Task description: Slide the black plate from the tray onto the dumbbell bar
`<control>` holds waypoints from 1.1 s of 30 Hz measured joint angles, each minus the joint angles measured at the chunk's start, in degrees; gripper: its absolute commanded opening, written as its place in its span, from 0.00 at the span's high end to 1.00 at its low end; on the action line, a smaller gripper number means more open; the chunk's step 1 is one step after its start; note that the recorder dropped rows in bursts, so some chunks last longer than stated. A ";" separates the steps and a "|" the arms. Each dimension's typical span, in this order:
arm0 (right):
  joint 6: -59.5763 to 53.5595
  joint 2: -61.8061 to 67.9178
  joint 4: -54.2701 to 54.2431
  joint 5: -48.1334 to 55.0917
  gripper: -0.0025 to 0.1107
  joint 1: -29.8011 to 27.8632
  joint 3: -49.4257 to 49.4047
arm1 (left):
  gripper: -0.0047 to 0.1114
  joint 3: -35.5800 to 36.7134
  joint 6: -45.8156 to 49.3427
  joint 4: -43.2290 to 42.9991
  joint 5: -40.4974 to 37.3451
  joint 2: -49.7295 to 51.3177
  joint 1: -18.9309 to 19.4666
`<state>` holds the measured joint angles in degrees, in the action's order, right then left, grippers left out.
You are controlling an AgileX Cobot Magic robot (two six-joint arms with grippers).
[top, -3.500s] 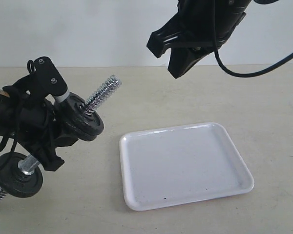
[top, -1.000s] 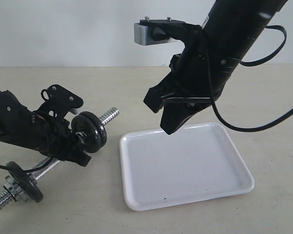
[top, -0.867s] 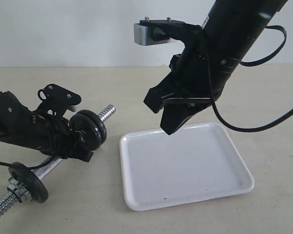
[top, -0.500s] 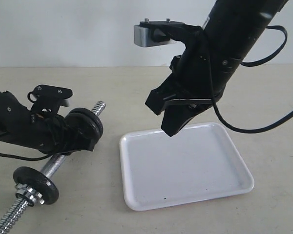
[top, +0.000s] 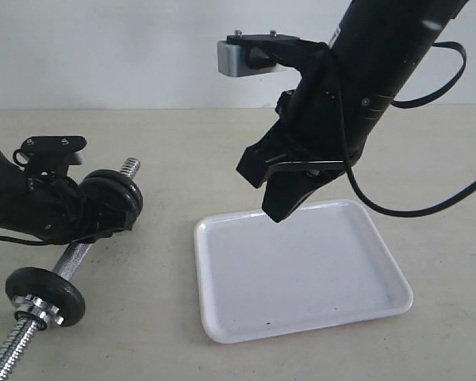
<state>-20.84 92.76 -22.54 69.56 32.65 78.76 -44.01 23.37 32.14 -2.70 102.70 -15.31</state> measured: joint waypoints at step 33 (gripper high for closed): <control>-4.19 0.00 -0.43 -4.08 0.98 0.00 -11.45 | 0.52 -1.11 20.73 -7.72 -12.47 -0.76 7.26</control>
<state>-25.02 92.76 -22.98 65.48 32.65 67.31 -45.12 44.10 24.42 -15.17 101.94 -8.05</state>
